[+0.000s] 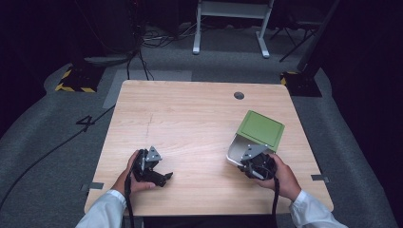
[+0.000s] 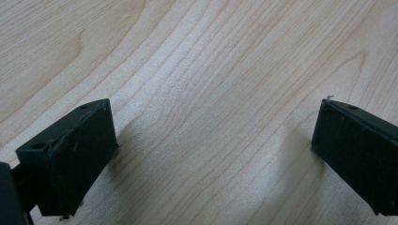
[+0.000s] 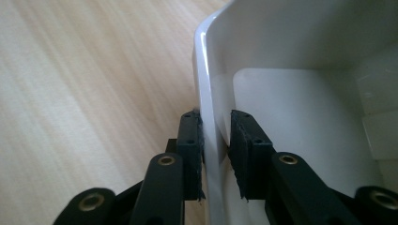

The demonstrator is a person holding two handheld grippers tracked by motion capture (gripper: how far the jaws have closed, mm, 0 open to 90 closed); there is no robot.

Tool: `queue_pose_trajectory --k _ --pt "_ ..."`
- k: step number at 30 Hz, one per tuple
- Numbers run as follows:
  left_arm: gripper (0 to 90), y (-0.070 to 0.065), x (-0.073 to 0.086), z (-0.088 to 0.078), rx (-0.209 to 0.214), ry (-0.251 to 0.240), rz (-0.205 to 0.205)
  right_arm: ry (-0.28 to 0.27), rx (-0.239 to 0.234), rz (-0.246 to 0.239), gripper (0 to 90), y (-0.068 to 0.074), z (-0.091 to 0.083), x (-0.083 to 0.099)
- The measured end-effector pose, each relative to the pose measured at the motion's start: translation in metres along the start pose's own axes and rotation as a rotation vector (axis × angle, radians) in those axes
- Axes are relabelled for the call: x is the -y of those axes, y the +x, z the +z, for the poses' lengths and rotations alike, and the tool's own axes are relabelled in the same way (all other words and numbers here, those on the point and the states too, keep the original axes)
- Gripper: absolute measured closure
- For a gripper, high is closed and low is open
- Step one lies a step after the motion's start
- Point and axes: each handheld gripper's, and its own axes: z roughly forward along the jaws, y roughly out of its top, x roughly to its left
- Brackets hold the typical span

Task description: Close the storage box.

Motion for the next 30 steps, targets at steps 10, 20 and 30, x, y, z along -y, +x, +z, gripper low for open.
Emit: queue_pose_trajectory --k 10,20,30 --pt "0.5 0.0 0.0 0.0 -0.001 0.0 0.0 -0.002 0.042 0.054 70.3 -0.03 0.009 0.005" --pt "0.5 0.0 0.0 0.0 -0.001 0.0 0.0 0.018 0.09 0.048 69.7 -0.031 0.012 0.008" --pt "0.5 0.0 0.0 0.0 0.0 0.0 0.0 -0.043 0.056 0.054 65.7 -0.032 0.002 0.01"
